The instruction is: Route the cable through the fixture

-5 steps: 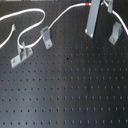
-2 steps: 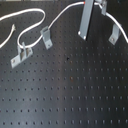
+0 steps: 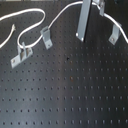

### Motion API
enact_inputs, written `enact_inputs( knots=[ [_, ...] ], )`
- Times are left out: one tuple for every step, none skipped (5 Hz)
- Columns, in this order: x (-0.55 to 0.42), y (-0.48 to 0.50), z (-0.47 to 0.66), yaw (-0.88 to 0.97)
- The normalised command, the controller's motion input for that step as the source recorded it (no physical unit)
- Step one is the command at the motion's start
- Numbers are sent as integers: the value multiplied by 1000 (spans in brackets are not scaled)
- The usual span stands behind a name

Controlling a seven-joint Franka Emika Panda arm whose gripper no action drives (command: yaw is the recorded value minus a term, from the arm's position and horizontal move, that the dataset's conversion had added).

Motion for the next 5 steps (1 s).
enact_inputs(
  knots=[
    [-20,-185,320,-426],
    [-6,-10,5,0],
    [-246,16,54,-466],
    [-241,-127,24,-614],
    [-52,21,1,0]
  ],
)
